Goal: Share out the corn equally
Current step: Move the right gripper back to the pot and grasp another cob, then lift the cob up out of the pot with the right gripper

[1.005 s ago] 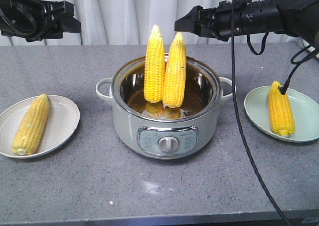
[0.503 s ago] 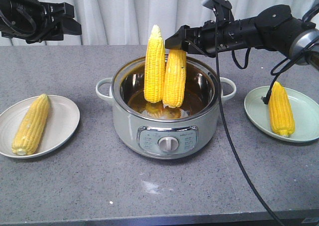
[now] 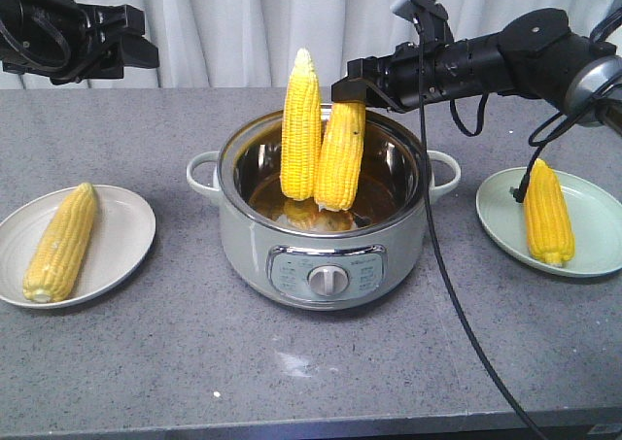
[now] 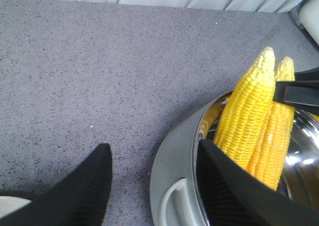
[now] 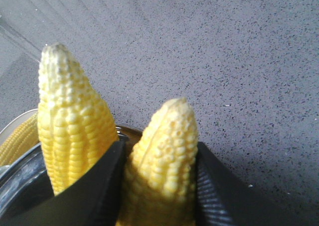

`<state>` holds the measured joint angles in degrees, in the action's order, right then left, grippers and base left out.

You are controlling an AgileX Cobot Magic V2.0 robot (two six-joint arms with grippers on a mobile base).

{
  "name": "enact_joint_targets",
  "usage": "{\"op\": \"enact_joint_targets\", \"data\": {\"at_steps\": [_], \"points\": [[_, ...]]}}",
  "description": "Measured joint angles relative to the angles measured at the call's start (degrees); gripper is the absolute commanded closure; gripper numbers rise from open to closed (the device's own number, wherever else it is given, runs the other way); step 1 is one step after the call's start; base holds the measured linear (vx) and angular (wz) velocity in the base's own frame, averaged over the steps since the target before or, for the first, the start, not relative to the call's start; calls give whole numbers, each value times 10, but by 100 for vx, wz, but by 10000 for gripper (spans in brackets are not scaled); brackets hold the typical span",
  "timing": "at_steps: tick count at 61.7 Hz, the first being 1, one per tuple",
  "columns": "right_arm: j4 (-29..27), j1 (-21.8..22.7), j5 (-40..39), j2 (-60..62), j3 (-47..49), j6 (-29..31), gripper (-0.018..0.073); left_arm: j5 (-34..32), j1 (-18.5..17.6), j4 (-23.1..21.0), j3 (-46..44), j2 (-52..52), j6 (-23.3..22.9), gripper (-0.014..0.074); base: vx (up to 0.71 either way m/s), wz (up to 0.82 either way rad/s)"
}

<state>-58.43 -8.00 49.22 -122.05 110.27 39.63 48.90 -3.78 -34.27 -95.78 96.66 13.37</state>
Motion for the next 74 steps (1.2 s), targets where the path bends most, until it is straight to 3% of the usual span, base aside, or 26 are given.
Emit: {"op": "enact_joint_targets", "data": {"at_steps": [14,27,48,61,74], "points": [[-4,0,2,6,0,26,570,0,0,-2,0,0,0,216,0,0],[-10,0,-50,40,0,75,570,-1,0,-16,0,0,4,216,0,0],[-12,5,-82,93,-1,80,567,-22,-23,-106,0,0,102,216,0,0],[-13,45,-63,221,0,80,566,-55,-71,-117,-17,12,122,207,0,0],[-15,108,-24,304,3,79,566,-13,-106,-133,-144,91,99,85,0,0]]}}
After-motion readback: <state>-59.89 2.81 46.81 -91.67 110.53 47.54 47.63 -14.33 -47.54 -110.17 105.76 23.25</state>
